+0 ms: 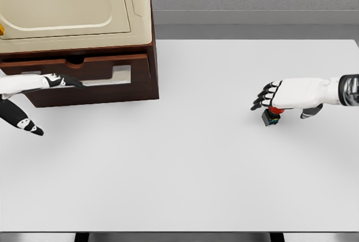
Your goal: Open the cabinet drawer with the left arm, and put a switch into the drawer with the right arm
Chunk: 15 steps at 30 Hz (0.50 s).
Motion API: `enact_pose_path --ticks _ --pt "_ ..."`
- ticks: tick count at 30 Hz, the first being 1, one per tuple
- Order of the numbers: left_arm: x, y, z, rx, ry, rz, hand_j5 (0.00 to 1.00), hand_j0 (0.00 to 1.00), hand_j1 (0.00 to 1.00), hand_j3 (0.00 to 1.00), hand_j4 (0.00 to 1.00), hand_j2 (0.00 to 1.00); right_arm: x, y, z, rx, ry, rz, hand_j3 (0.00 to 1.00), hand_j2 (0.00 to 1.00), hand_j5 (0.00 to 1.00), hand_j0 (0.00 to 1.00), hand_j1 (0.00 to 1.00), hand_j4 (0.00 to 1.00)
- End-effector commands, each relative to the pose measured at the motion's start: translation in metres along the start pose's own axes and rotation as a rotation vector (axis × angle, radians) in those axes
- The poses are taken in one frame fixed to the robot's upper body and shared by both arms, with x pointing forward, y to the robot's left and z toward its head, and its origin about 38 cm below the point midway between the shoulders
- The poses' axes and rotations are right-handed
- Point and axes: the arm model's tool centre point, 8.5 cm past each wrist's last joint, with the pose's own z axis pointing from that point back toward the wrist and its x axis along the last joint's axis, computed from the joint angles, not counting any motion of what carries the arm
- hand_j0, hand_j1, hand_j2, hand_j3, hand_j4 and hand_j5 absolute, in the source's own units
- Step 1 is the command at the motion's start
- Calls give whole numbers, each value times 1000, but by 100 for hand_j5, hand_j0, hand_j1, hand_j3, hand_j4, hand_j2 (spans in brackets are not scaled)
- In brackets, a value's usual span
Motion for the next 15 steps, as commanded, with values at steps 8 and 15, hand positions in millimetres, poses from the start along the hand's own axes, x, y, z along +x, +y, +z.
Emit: enact_pose_path --ticks 8,15 --pt "9 -7 10 -14 -110 -37 100 100 100 100 100 100 -2 2 0 0 5 -11 100 100 100 100 100 100" --pt "11 -12 19 -21 -159 -50 100 100 100 100 100 100 -2 1 1 0 7 -10 100 100 100 100 100 100"
